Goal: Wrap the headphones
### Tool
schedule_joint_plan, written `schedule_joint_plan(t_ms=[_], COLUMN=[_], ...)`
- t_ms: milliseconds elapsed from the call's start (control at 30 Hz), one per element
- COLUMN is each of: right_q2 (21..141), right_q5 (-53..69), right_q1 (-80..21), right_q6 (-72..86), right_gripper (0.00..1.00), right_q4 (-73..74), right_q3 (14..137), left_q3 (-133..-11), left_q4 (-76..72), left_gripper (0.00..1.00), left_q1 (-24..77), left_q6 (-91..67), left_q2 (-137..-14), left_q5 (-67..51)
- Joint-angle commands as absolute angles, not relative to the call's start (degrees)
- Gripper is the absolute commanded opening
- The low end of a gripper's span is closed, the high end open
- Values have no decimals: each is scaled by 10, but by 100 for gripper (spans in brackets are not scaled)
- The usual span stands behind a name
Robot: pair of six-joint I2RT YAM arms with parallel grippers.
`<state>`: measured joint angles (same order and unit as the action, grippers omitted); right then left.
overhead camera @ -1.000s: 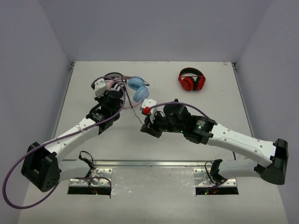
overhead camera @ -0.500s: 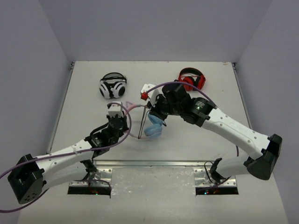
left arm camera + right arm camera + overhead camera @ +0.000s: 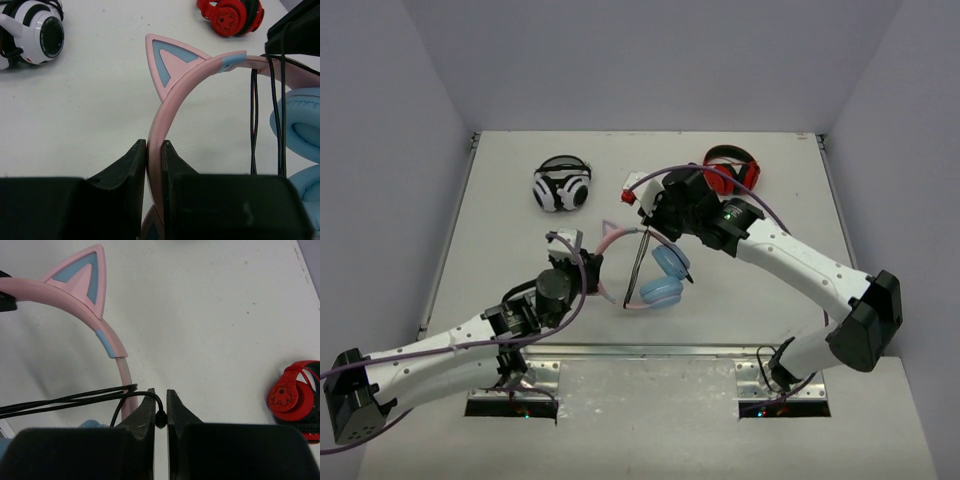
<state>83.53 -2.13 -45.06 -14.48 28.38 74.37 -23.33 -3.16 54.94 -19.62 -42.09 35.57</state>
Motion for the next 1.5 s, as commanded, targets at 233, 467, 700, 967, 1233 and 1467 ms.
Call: schedule_joint_plan(t_ms=[233,467,700,967,1233,1467], right_q2=[787,778,781,777,780,811], right_q5=[-19,47,107,161,206,223], right_q1=[-403,-376,-355,-290,-222,-192], right_q6=[-206,-157,-116,-52,-4,38], right_gripper=[5,15,33,49,54,62], right_q4=[155,166,157,136,108,98], right_q3=[714,677,656,631,592,563], left_q3=[-276,-359,-402,-431,-432,-439], left_q4=[1,77,64,18,-48,-63], left_gripper=[0,0,0,0,0,0], left_q1=[565,565,564,532,436,424], left_q6=[-212,-248,-229,-193,-186,-187], left_q2=[-374,-387,-411,-446,-475,-510], left_q5=[262,327,309,265,125,107])
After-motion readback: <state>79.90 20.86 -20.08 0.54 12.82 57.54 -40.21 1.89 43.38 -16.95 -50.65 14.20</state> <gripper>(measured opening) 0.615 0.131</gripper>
